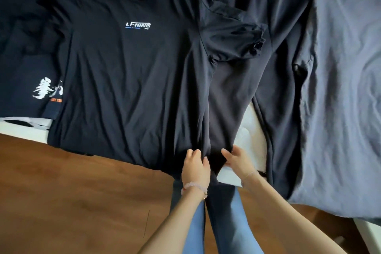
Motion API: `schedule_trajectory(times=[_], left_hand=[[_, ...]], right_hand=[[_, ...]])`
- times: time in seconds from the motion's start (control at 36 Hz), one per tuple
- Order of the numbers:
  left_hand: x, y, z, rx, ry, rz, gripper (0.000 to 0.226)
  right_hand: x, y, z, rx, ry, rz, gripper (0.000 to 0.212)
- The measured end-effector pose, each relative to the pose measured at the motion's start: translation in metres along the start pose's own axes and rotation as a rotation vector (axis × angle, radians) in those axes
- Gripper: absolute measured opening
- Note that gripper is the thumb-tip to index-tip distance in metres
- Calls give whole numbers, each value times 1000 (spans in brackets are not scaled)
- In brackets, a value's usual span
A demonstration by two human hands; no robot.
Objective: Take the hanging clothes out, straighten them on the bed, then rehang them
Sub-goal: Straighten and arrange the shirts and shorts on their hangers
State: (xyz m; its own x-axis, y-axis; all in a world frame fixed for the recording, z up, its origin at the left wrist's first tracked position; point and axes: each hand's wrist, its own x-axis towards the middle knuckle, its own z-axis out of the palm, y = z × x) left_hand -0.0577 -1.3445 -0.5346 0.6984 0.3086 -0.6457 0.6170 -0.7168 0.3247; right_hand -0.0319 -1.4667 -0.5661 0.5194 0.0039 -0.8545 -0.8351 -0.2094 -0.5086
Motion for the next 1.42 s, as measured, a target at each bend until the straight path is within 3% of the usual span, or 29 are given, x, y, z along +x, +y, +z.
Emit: schedule_trajectory(times=[0.06, 0.14, 0.25, 0.33, 0.42, 0.5, 0.58, 0.67, 0.75, 0.89, 1.0, 1.08, 1.14, 1.22, 1.36, 1.42], left_hand=[[-1, -12, -2, -225, -7, -27, 41], [-4, -37, -11, -527, -25, -158, 39], [0, -67, -29, -684, -14, -244, 38], [8, -78, -36, -635, -43, -235, 36], [15, -85, -37, -566, -47, -234, 37], [12, -88, -37, -614, -171, -246, 31], [0, -85, -37, -673, -359, -218, 13], [-11, -83, -36, -607, -423, -191, 33], [-21, -80, -42, -578, -385, -169, 41], [-35, -81, -63, -569, -308, -51, 23], [-35, -88, -80, -620, -212, -60, 16], [-35, -94, -89, -621, -171, -107, 17], [-34, -105, -92, -655, -219, -188, 9], [-31, -127, -98, -617, -327, -274, 23], [-15, -154, -85, -181, -173, -286, 27], [-12, -152, -76, 0, -42, -279, 35]], right_hand=[[-4, 4, -5, 74, 58, -2, 14], [-8, 10, -20, 149, 234, -12, 16], [-14, 16, -48, 232, 410, -34, 31], [-19, 16, -51, 178, 371, -40, 33], [-24, 21, -43, 218, 250, 47, 53], [-35, 25, -33, 312, 98, 117, 38], [-45, 39, -24, 180, 20, 95, 24], [-54, 53, -20, -10, 4, 47, 12], [-69, 47, -25, 64, -3, -1, 13], [-89, 38, -45, 254, 57, -89, 14], [-101, 37, -48, 305, -11, -76, 8], [-102, 43, -42, 261, -82, -6, 9], [-102, 49, -34, 218, -178, 42, 7], [-101, 55, -16, 109, -249, 93, 11], [-93, 71, 0, -379, -79, 86, 10], [-93, 76, -4, -396, -30, 148, 28]])
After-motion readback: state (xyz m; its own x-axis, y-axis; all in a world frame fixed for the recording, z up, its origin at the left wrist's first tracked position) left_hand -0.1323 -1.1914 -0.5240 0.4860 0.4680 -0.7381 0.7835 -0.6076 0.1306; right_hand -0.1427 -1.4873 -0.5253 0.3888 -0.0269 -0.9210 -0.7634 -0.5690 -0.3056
